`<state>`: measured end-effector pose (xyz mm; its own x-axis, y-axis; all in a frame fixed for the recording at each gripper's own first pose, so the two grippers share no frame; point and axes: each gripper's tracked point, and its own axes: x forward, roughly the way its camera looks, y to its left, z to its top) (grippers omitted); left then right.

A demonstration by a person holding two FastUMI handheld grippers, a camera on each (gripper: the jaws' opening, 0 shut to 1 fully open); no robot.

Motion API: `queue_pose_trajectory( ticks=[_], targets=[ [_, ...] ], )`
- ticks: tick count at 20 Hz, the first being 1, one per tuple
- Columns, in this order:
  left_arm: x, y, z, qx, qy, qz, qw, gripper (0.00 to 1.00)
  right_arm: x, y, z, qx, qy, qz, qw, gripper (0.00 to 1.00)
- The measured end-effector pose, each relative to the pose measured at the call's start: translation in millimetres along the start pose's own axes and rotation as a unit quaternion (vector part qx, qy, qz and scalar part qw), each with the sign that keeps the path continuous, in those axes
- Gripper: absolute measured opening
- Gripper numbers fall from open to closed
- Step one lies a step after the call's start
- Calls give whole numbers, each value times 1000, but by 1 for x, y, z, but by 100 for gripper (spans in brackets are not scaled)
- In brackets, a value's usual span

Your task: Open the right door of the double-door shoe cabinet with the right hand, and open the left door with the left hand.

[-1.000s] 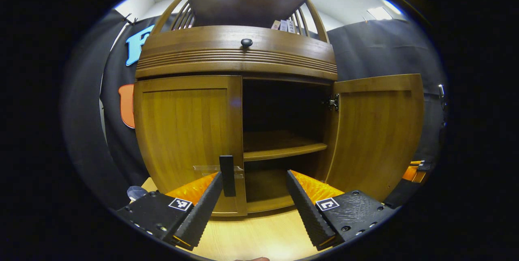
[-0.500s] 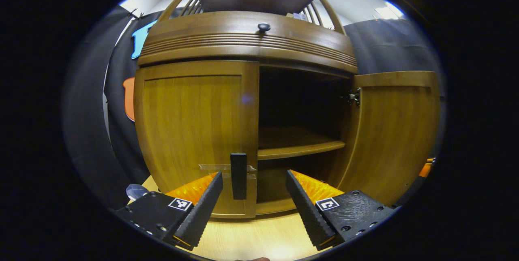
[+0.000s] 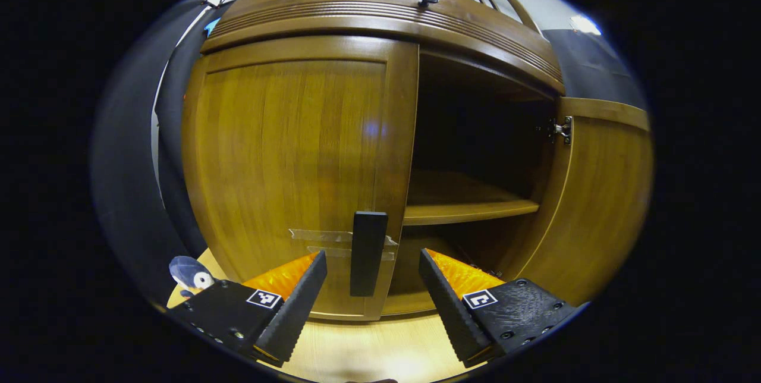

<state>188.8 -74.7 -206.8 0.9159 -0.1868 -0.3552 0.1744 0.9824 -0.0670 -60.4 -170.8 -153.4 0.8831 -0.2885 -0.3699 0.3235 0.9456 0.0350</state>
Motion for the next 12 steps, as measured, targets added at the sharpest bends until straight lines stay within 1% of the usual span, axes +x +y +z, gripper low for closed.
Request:
queue_pose_trajectory(
  ticks=[4,6,7,8,10,11,12],
  targets=[
    [9,0,-3,-3,3,2,1000,94,-4,-2,9,-4,-17,-3,1000,21],
    [17,0,-7,-4,8,3,1000,94,-5,-3,8,-6,-16,-6,1000,29],
    [19,1,-11,-1,15,7,1000,94,-5,-6,6,-6,-12,-9,1000,31],
    [21,3,-12,5,13,12,1000,94,-5,-9,3,-6,-4,-14,1000,36],
    [28,10,-10,15,8,22,1000,93,-8,-13,2,-1,-1,-20,1000,43],
    [31,12,-12,14,10,26,1000,80,-8,-14,3,2,0,-22,1000,46],
    [33,14,-15,14,15,28,999,84,-9,-17,2,3,0,-25,1000,51]
  ],
)
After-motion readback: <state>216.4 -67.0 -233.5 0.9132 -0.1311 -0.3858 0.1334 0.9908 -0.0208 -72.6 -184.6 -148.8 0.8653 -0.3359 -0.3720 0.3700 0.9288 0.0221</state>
